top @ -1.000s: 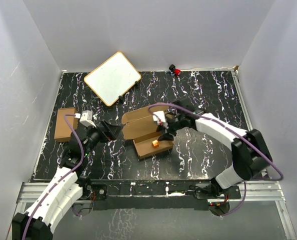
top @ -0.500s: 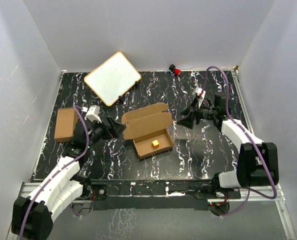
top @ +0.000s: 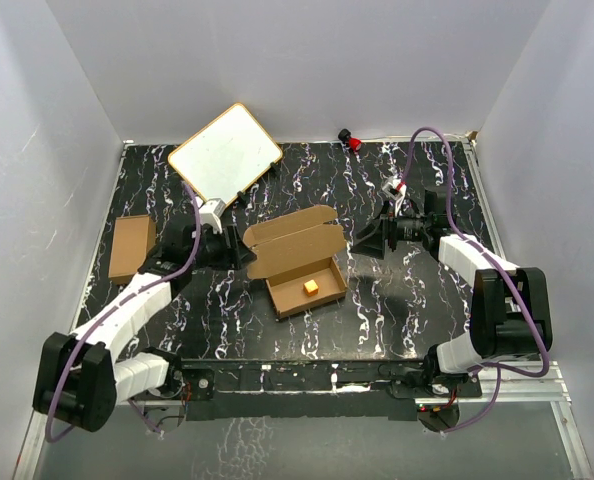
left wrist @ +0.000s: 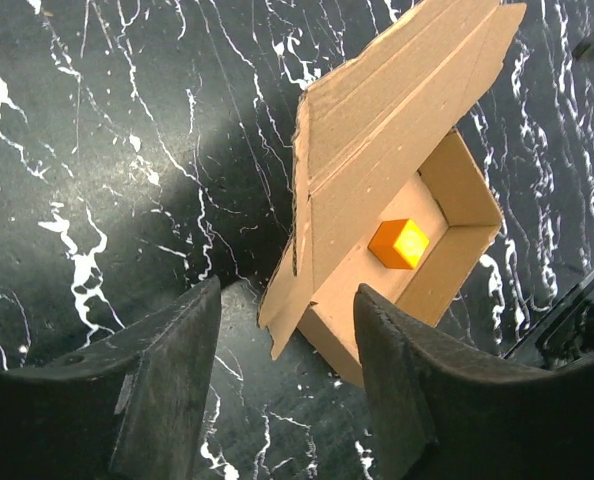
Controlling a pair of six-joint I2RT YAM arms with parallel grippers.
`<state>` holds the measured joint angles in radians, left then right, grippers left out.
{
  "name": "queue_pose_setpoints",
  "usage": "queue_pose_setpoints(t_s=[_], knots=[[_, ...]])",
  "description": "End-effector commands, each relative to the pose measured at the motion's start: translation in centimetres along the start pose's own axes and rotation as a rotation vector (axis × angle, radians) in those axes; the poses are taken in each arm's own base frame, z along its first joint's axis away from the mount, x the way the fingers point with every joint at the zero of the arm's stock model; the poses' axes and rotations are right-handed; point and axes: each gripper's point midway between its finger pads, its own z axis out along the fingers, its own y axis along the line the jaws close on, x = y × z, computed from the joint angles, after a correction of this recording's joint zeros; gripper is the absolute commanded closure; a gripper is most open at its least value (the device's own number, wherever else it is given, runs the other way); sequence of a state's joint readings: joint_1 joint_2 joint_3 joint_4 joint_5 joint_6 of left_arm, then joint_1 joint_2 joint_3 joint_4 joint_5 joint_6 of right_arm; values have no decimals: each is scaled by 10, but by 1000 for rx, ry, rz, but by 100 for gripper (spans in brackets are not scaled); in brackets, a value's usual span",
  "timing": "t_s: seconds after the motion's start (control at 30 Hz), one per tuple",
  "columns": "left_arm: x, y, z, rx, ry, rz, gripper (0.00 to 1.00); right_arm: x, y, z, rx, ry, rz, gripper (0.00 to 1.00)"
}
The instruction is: Fold the paper box
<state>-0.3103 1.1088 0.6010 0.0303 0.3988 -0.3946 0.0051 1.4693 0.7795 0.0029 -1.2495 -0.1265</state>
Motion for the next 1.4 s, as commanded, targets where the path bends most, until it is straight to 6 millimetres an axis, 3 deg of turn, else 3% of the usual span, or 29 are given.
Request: queue_pose_setpoints(t_s=[0.0,0.3,0.4,0.87,1.37], knots=[[-7,-13,1,81,38,89,50,-24,4,-1,-35,-33,-89,27],[-10,-17,13,137,65,134,59,-24,-1,-5,-29,-36,-82,27],[-12,-17,16,144,61,155,68,-24,-2,-7,-22,-38,-83,27],[-17,-14,19,137,68,198,76,-23,-4,-6,-28,-26,-85,28],[-19,-21,18,183,76,259,100,-25,-13,-7,-30,26,-112,29]])
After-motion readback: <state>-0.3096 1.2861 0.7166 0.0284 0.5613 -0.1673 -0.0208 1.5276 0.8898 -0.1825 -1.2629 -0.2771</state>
